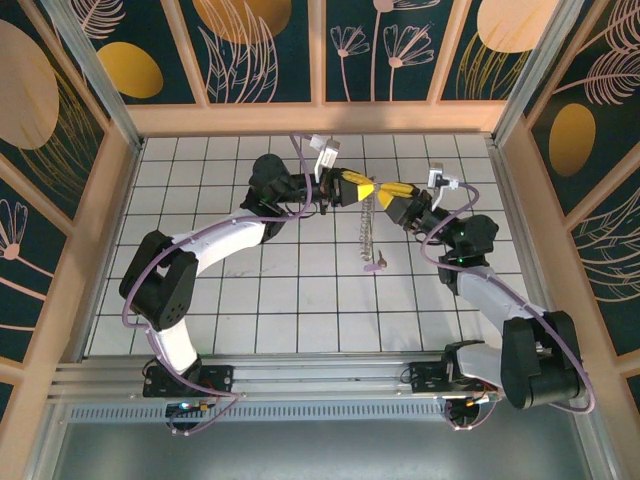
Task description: Put the keys on the keyring
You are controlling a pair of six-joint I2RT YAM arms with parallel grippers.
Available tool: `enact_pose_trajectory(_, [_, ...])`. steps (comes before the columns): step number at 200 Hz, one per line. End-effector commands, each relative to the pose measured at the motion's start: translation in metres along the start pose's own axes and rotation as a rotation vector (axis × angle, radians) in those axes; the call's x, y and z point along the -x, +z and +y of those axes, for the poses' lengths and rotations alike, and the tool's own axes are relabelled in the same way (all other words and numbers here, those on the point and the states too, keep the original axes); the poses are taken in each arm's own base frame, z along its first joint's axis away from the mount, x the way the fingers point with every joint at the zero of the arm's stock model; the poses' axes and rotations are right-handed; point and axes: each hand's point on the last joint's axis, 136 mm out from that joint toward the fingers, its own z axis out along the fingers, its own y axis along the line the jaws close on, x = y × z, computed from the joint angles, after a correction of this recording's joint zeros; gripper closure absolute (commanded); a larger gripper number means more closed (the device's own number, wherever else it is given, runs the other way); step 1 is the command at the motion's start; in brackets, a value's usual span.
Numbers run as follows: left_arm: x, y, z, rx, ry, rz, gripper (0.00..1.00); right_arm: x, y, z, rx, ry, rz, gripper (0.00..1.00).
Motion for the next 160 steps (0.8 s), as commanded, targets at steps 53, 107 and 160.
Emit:
enact_pose_trajectory(53, [0.005,-0.002,-0.007,-0.029,0.037,-0.027,1.00,0.014,0.015,0.020,0.087,-0.072,-0.016,0.78])
enact_pose_trajectory(107, [0.003,-0.001,-0.007,-0.037,0.026,-0.025,1.00,0.017,0.015,0.019,0.078,-0.080,-0.028,1.00])
enact_pose_trajectory(160, [0.020,-0.017,0.012,0.123,-0.026,-0.217,0.59,0.021,0.014,0.019,0.071,-0.084,-0.052,1.00])
